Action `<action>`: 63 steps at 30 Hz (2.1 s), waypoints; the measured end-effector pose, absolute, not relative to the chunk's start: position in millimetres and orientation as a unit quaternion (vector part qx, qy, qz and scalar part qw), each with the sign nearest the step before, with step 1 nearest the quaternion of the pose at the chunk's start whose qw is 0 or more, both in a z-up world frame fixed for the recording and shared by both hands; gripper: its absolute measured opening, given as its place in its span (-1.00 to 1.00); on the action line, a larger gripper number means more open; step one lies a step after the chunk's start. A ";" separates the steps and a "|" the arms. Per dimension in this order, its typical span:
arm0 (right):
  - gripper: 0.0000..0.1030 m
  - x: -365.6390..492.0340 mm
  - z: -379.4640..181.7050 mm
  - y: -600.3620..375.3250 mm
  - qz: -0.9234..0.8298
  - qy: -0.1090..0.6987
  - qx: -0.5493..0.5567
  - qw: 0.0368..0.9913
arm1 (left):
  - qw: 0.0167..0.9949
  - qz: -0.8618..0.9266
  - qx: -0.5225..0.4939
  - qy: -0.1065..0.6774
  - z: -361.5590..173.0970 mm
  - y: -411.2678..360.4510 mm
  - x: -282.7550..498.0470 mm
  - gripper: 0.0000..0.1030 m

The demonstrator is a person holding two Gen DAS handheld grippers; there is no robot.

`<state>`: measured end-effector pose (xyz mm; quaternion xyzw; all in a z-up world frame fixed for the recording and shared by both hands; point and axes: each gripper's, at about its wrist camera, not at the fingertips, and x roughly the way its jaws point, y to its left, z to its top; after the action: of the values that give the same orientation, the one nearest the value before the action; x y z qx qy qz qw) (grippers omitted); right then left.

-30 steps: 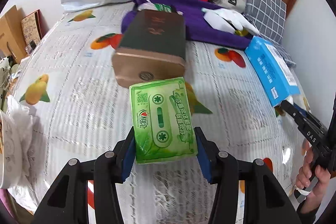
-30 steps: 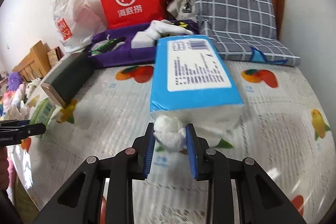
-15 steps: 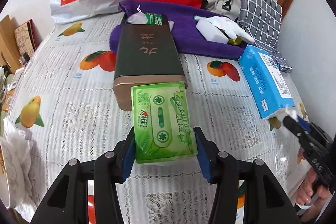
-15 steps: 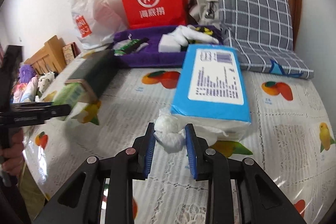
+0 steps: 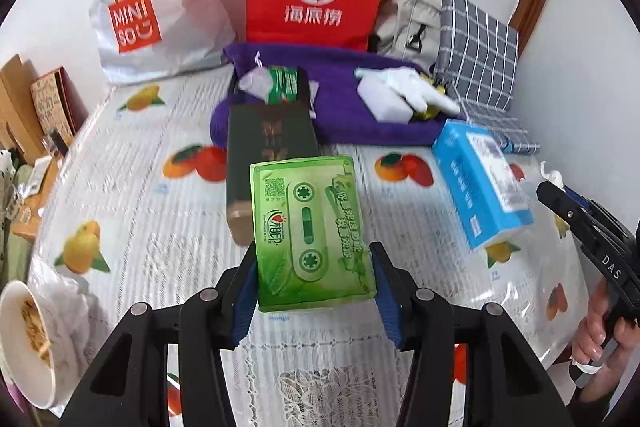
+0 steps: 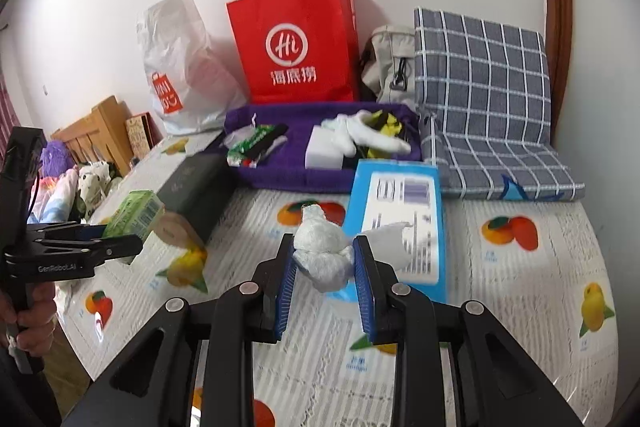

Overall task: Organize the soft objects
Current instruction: 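Carry the tissue with the right gripper while the left gripper carries the green pack toward the towel, then lower the tissue and green pack onto the purple towel and open both grippers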

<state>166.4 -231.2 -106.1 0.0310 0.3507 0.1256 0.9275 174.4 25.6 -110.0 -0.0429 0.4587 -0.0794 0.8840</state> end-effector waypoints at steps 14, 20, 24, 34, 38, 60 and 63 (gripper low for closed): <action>-0.46 204.7 -66.0 -231.6 0.133 0.325 0.031 0.936 | 0.898 -0.067 -0.038 0.432 -69.7 17.0 213.9 -0.04; -0.46 228.6 -54.9 -230.6 0.139 0.318 0.032 0.937 | 0.898 -0.060 -0.051 0.434 -66.0 18.6 241.7 -0.04; -0.45 246.0 -53.0 -230.0 0.141 0.319 0.039 0.936 | 0.894 -0.060 -0.063 0.440 -65.7 21.4 261.3 -0.04; -0.46 294.5 -50.3 -221.4 0.154 0.324 0.044 0.933 | 0.885 -0.041 -0.080 0.457 -71.9 32.0 307.8 -0.04; -0.45 318.2 -50.9 -215.3 0.164 0.332 0.052 0.927 | 0.881 -0.035 -0.082 0.465 -78.2 34.3 325.1 -0.04; -0.45 417.8 -129.9 -187.6 0.201 0.427 0.080 0.878 | 0.846 -0.053 -0.093 0.522 -144.2 9.9 408.0 -0.01; -0.42 422.6 -137.0 -185.0 0.201 0.433 0.072 0.876 | 0.843 -0.057 -0.088 0.527 -151.8 4.6 413.4 -0.01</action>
<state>422.6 -185.0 -137.0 0.0722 0.4331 0.2013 0.8756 413.4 4.6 -151.8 -0.0883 0.5275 -0.0568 0.8431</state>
